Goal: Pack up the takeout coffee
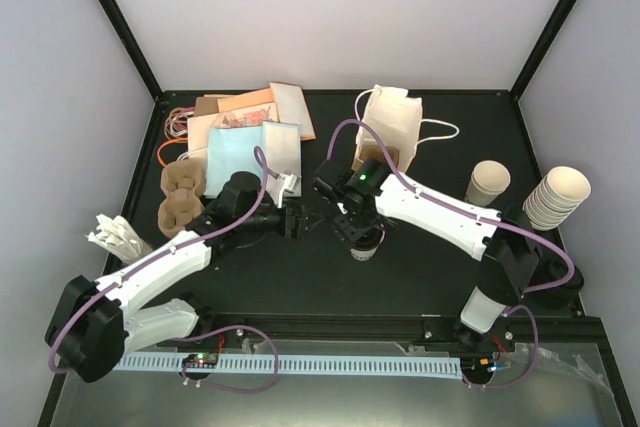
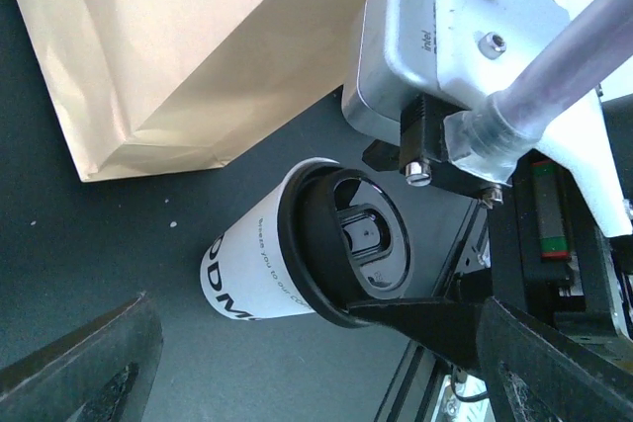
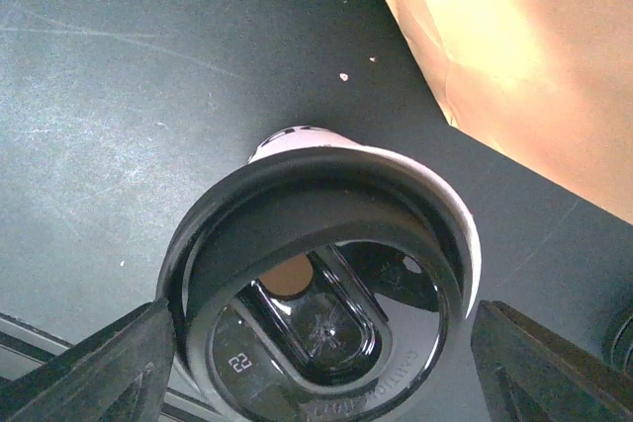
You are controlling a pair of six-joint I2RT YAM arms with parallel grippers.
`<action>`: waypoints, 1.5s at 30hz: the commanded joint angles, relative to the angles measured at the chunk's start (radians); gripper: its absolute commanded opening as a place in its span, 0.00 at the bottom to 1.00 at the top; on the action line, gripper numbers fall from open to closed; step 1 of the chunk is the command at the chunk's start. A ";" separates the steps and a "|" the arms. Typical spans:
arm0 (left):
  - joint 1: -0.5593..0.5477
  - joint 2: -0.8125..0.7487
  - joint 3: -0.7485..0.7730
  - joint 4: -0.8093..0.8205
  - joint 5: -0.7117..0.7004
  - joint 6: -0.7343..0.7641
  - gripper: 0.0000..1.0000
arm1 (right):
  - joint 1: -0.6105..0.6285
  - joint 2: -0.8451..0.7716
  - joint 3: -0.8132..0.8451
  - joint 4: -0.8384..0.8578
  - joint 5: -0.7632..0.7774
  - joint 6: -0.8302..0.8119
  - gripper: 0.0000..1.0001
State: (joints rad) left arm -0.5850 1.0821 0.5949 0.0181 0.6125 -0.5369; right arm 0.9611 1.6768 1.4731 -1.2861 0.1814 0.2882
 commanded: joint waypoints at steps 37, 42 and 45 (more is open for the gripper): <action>-0.007 0.026 0.034 0.016 0.024 0.001 0.89 | -0.064 -0.088 -0.057 0.056 -0.033 0.029 0.79; -0.006 0.026 0.034 0.013 0.023 0.003 0.89 | -0.074 -0.076 -0.075 0.078 -0.057 0.021 0.79; -0.007 0.023 0.034 0.009 0.024 0.002 0.89 | -0.078 -0.073 -0.083 0.086 -0.079 0.017 0.79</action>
State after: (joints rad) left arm -0.5850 1.1000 0.5961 0.0162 0.6186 -0.5362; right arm 0.8890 1.6081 1.4036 -1.2247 0.1326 0.3153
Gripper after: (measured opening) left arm 0.891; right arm 0.788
